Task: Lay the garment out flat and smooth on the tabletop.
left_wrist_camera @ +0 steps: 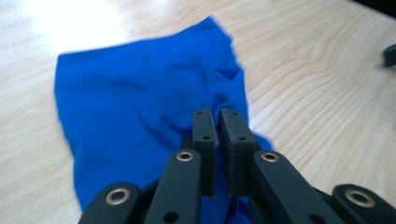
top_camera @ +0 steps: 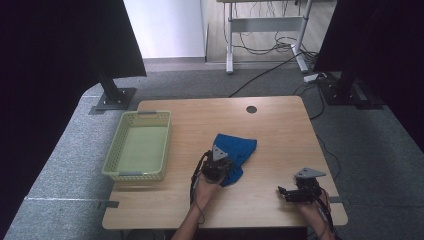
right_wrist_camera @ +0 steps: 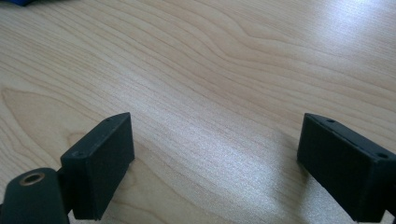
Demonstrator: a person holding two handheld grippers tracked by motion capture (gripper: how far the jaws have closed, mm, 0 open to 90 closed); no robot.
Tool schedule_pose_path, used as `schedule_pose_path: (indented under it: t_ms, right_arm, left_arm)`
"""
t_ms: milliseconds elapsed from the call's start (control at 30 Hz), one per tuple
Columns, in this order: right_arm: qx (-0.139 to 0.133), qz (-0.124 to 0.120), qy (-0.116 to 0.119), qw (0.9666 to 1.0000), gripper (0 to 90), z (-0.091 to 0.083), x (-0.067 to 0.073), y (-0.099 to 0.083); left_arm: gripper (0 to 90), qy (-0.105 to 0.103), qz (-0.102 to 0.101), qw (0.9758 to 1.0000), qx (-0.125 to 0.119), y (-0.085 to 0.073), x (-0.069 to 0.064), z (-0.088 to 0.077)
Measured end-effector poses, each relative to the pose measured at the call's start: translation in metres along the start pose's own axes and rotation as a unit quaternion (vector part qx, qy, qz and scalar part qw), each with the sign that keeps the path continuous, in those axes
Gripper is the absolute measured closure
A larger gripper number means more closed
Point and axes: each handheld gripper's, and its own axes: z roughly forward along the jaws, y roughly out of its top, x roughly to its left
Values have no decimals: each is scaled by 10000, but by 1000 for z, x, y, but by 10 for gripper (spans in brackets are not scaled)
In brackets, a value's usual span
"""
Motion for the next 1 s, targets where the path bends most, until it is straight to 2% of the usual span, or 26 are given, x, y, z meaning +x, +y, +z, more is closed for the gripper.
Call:
schedule_pose_path:
  t_ms: [200,433,567,733,1000]
  right_arm:
    - [0,1,0,10000,106,0,0,0]
    - [1,1,-1,10000,106,0,0,0]
    - [0,-1,-2,10000,106,0,0,0]
    - [3,1,-9,10000,105,0,0,0]
    - [4,15,-19,10000,103,0,0,0]
  left_arm:
    - [843,84,-142,9996,228,-15,12,9]
    - [836,-30,-231,9993,302,-19,15,13]
    - [835,-171,-246,9991,289,-20,10,16]
    - [831,-325,-265,9988,269,-18,-3,22]
    - [824,-352,-303,9989,105,-16,-24,32]
